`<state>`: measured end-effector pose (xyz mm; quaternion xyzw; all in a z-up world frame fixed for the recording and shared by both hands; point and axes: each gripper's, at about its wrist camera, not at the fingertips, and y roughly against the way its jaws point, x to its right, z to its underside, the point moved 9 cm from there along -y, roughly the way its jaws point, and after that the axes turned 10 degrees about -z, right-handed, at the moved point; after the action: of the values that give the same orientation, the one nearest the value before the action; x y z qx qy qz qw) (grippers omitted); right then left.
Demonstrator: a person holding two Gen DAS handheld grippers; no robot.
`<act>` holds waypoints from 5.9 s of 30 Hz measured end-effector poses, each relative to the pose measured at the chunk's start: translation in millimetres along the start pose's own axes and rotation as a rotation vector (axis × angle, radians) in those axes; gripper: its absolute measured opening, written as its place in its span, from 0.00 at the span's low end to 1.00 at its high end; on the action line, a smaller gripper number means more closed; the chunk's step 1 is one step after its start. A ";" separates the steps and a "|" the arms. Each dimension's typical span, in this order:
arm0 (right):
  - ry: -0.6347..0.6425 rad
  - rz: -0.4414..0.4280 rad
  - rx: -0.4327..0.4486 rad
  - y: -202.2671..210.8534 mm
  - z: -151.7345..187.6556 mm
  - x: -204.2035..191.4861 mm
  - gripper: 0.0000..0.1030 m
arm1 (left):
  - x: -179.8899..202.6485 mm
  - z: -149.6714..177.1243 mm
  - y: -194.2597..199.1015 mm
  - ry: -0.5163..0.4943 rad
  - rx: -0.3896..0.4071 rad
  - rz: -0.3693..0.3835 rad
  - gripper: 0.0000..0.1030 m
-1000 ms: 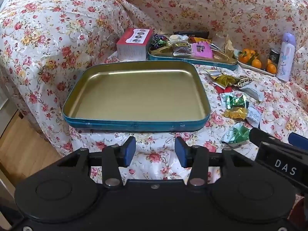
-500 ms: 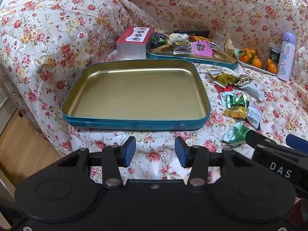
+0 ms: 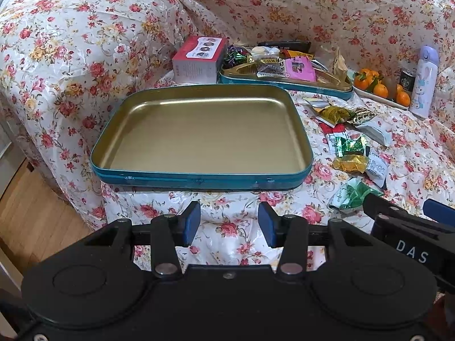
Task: Organize snacks
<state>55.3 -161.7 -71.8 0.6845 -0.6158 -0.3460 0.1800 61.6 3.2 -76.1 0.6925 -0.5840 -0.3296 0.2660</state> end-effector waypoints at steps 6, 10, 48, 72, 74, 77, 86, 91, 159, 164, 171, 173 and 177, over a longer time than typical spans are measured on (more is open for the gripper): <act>0.000 0.000 -0.002 -0.2 0.4 -0.1 0.90 | 2.6 1.6 -0.3 -0.011 -0.002 0.003 0.52; 0.001 0.001 -0.003 -0.5 0.6 0.0 0.90 | 3.5 1.5 -0.4 -0.016 -0.003 0.005 0.52; -0.011 0.010 -0.020 -3.5 2.8 1.7 0.90 | 5.0 6.1 -4.6 -0.025 -0.021 -0.002 0.52; -0.010 0.019 0.010 -4.2 0.6 2.2 0.90 | -0.4 4.3 -8.2 -0.015 0.005 -0.030 0.52; -0.010 0.024 0.035 -3.1 -1.2 2.9 0.90 | -0.7 3.6 -8.2 -0.010 0.018 -0.040 0.52; -0.026 0.030 0.084 0.6 -4.2 5.5 0.90 | -0.6 1.9 -6.8 -0.003 0.042 -0.042 0.52; -0.040 0.021 0.091 -2.4 -0.7 15.5 0.90 | 19.5 1.1 -7.8 -0.038 0.046 0.039 0.52; -0.076 0.038 0.060 -7.0 7.9 32.7 0.90 | 47.8 4.3 -10.4 -0.108 0.045 0.088 0.52; 0.207 -0.152 -0.116 -109.5 -39.7 65.2 0.35 | 157.6 4.6 -61.8 -0.289 0.041 0.310 0.55; 0.143 -0.081 -0.109 -104.7 -40.0 85.6 0.34 | 157.8 4.7 -62.0 -0.290 0.039 0.312 0.55; -0.004 -0.042 -0.080 -82.3 -30.3 115.7 0.34 | 156.7 2.3 -63.5 -0.282 0.017 0.317 0.54; -0.001 -0.026 -0.065 -78.9 -26.5 113.7 0.34 | 156.9 1.1 -64.2 -0.284 0.005 0.318 0.54; 0.047 0.023 -0.045 -78.7 -20.6 105.3 0.36 | 156.5 -0.2 -65.1 -0.284 -0.014 0.324 0.54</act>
<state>126.4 -253.3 -137.0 0.6812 -0.6112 -0.3417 0.2137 118.7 -139.4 -147.8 0.5343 -0.7169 -0.3811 0.2353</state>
